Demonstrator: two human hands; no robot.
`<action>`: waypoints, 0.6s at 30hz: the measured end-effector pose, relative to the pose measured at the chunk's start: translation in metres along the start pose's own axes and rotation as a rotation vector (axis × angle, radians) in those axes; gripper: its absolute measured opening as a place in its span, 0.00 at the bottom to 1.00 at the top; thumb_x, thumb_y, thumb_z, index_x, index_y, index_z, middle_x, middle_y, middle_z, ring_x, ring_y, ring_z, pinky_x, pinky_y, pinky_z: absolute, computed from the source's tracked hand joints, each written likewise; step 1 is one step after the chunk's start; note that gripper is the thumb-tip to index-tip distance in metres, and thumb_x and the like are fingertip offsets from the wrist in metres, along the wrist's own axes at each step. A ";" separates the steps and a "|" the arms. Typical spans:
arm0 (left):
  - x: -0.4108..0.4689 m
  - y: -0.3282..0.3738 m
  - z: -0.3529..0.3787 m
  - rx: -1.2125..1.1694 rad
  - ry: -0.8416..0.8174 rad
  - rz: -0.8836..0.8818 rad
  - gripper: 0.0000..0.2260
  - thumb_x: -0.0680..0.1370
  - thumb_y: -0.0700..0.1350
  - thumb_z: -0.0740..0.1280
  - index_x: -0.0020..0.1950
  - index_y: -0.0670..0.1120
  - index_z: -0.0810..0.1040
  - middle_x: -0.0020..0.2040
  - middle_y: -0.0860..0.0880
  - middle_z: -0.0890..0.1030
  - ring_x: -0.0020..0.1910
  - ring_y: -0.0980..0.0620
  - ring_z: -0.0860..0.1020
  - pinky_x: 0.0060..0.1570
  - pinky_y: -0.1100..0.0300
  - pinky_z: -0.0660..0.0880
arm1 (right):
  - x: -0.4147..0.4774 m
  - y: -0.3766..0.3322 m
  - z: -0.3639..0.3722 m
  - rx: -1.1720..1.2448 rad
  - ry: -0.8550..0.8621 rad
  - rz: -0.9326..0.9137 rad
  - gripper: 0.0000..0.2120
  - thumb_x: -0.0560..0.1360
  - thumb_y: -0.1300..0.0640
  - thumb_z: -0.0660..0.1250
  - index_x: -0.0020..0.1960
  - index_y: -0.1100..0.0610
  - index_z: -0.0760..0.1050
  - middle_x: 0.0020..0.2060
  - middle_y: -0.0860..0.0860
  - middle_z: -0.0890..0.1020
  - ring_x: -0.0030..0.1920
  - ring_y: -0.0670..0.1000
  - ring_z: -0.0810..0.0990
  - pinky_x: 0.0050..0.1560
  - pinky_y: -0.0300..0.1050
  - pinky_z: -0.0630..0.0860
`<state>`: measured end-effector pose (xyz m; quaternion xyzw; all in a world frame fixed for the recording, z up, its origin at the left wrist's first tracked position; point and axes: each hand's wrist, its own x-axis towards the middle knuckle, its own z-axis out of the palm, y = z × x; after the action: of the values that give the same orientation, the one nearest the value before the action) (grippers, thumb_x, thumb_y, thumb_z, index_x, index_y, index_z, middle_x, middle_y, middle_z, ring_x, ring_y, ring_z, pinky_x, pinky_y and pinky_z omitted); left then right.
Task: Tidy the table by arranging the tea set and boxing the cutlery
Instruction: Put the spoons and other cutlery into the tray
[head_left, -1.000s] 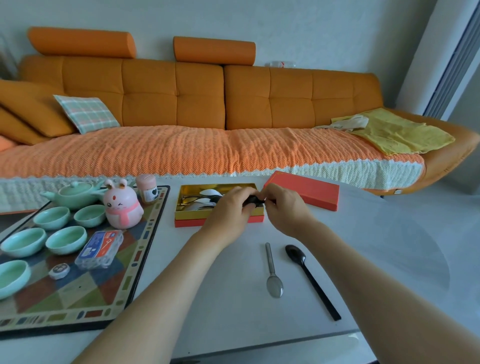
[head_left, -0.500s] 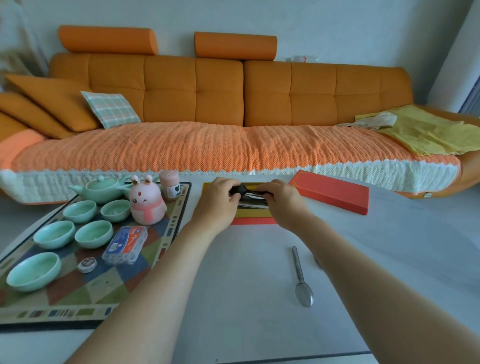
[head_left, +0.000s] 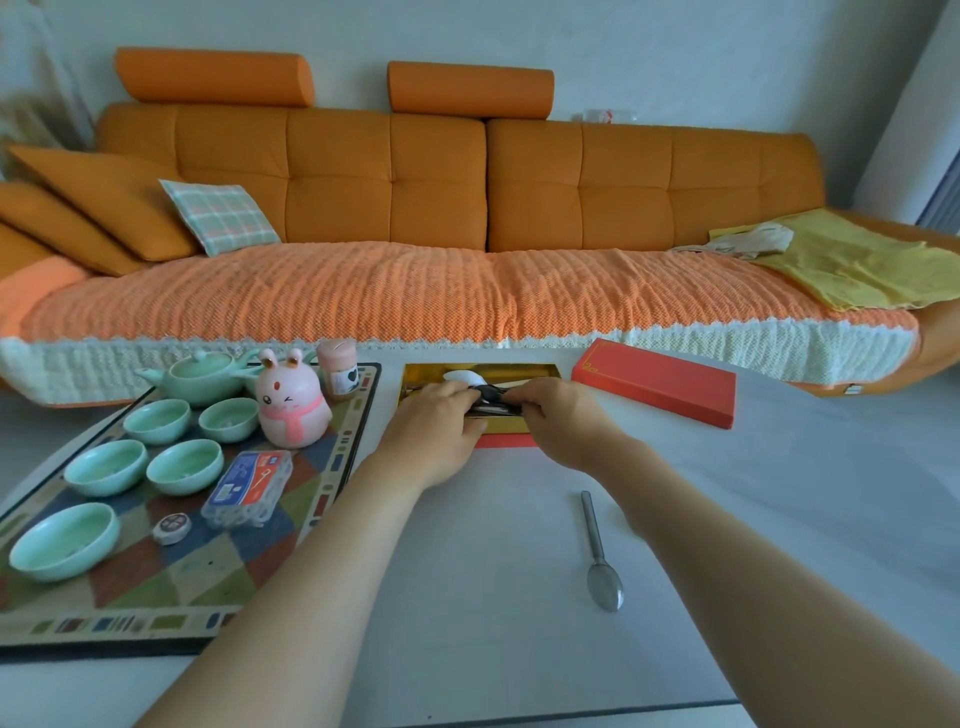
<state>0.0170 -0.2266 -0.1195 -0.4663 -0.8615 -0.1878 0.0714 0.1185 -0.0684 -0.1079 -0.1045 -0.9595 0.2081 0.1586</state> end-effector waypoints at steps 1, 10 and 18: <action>-0.001 0.001 0.000 0.011 0.000 -0.001 0.21 0.82 0.52 0.60 0.74 0.47 0.68 0.72 0.51 0.69 0.70 0.49 0.66 0.67 0.53 0.63 | -0.003 0.000 -0.002 0.013 0.004 -0.003 0.21 0.77 0.65 0.55 0.57 0.50 0.82 0.40 0.48 0.80 0.36 0.45 0.73 0.33 0.40 0.67; -0.014 0.022 -0.004 -0.035 0.170 0.086 0.13 0.80 0.49 0.64 0.63 0.50 0.76 0.59 0.53 0.74 0.61 0.52 0.70 0.57 0.58 0.70 | -0.033 0.001 -0.032 0.055 -0.019 -0.014 0.17 0.75 0.67 0.60 0.49 0.50 0.83 0.47 0.44 0.81 0.48 0.47 0.79 0.49 0.42 0.75; -0.037 0.062 -0.004 -0.206 -0.144 0.051 0.05 0.80 0.50 0.64 0.53 0.54 0.78 0.50 0.56 0.77 0.48 0.56 0.76 0.46 0.60 0.77 | -0.076 0.012 -0.053 -0.076 -0.454 0.029 0.21 0.71 0.60 0.67 0.53 0.35 0.81 0.56 0.39 0.75 0.51 0.41 0.74 0.51 0.39 0.75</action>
<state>0.0886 -0.2261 -0.1108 -0.5052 -0.8284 -0.2394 -0.0339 0.2088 -0.0585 -0.0868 -0.0744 -0.9761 0.1924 -0.0684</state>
